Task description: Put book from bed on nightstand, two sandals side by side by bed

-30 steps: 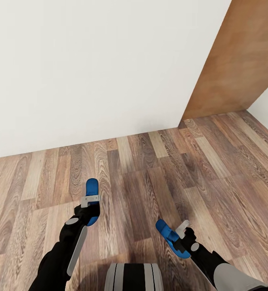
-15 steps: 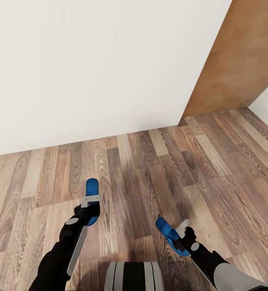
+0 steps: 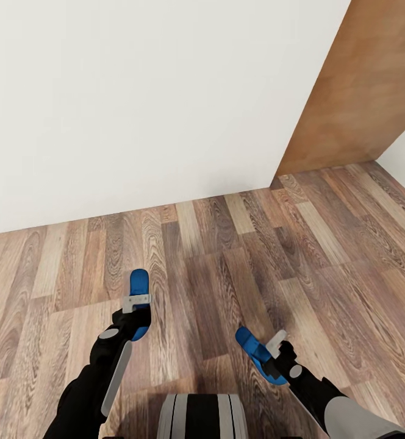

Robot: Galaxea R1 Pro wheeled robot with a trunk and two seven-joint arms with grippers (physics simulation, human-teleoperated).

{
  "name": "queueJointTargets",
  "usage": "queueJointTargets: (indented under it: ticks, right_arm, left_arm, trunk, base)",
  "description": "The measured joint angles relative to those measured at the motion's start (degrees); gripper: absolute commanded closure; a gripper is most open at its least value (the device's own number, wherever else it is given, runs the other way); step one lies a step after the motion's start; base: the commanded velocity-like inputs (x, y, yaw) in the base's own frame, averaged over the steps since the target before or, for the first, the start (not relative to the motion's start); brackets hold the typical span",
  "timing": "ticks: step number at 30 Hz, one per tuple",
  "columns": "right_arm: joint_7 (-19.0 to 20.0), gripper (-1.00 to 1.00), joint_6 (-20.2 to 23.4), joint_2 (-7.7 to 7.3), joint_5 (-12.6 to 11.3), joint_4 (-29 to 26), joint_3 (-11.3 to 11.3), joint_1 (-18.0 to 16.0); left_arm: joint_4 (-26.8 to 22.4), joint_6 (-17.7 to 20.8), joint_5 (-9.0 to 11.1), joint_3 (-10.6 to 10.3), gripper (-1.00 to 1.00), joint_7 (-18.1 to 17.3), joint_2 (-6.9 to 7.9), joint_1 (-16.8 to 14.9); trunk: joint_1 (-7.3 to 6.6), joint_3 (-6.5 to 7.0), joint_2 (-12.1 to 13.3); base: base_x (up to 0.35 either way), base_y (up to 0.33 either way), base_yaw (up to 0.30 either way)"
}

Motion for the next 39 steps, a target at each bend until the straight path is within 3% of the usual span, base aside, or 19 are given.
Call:
queueJointTargets:
  ticks: [10, 23, 35, 38, 39]
  right_arm:
    - [0.05, -1.0, 0.0, 0.0, 0.11, 0.06, 0.17, 0.0]
    - [-0.06, -1.0, 0.16, -0.06, 0.47, 0.88, -0.3, 0.02]
    - [0.06, -1.0, 0.57, -0.01, 0.58, 1.15, -0.28, 0.01]
    - [1.4, -1.0, 0.71, -0.04, 0.68, 1.37, -0.09, 0.01]
    - [4.61, -1.0, 0.74, -0.05, 0.71, 1.45, 0.01, 0.01]
  left_arm:
    - [0.0, 0.0, 0.03, 0.0, 1.0, 0.01, 0.0, 0.0]
    - [-0.02, 0.01, 0.01, 0.0, 1.0, 0.01, 0.01, 0.01]
    - [-0.02, 0.01, 0.0, 0.01, 1.0, 0.0, 0.0, 0.01]
    - [-0.02, 0.02, -0.02, 0.01, 1.0, -0.01, 0.0, 0.01]
    - [-0.02, 0.01, 0.0, 0.01, 1.0, 0.0, 0.0, 0.01]
  trunk:
    - [0.15, 0.22, 0.01]
    - [0.66, 2.21, 0.14]
    - [0.66, 2.21, 0.14]
    - [0.66, 2.21, 0.14]
    - [0.66, 2.21, 0.14]
  base:
    - [0.0, 0.0, 0.0]
    - [0.0, 0.0, 0.0]
    - [0.0, 0.0, 0.0]
    - [0.0, 0.0, 0.0]
    - [0.0, 0.0, 0.0]
